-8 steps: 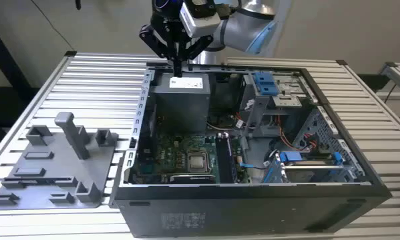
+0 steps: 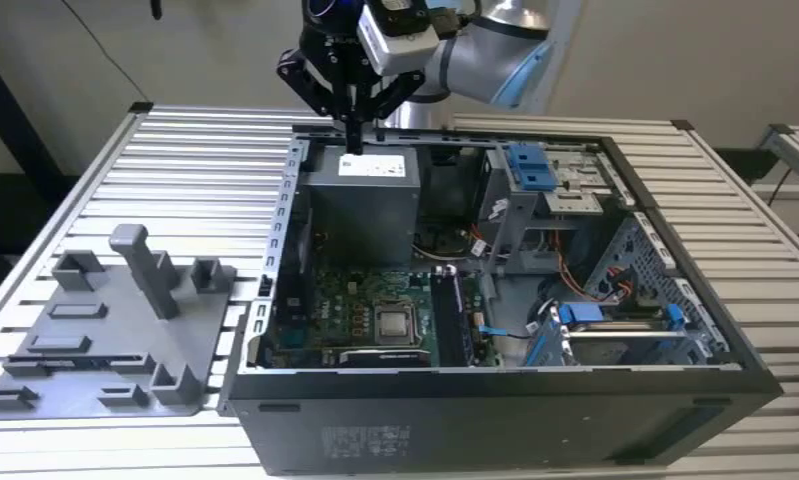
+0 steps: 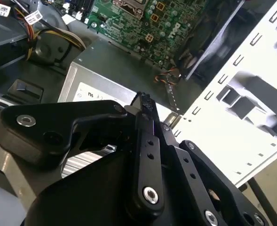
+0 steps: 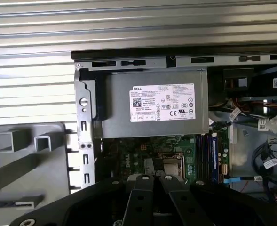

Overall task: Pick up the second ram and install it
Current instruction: 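Reach for the second ram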

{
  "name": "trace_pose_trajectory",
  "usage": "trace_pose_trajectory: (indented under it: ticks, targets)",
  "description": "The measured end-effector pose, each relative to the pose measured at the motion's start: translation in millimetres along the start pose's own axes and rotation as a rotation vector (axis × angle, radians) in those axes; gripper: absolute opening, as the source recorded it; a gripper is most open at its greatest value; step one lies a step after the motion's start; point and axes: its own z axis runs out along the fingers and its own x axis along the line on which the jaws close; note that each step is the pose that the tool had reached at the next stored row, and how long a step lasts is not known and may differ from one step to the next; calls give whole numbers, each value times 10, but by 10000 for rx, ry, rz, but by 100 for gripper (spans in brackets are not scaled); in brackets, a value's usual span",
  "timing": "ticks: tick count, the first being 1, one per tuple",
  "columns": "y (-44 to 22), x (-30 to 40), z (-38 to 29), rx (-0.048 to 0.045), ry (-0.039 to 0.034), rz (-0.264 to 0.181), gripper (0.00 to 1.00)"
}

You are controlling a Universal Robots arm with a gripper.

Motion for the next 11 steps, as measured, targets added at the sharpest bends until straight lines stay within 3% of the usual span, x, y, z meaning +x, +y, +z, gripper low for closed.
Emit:
trace_pose_trajectory:
  ticks: [11]
  targets:
    - [-6,78,-1,-1,-1,-2,11]
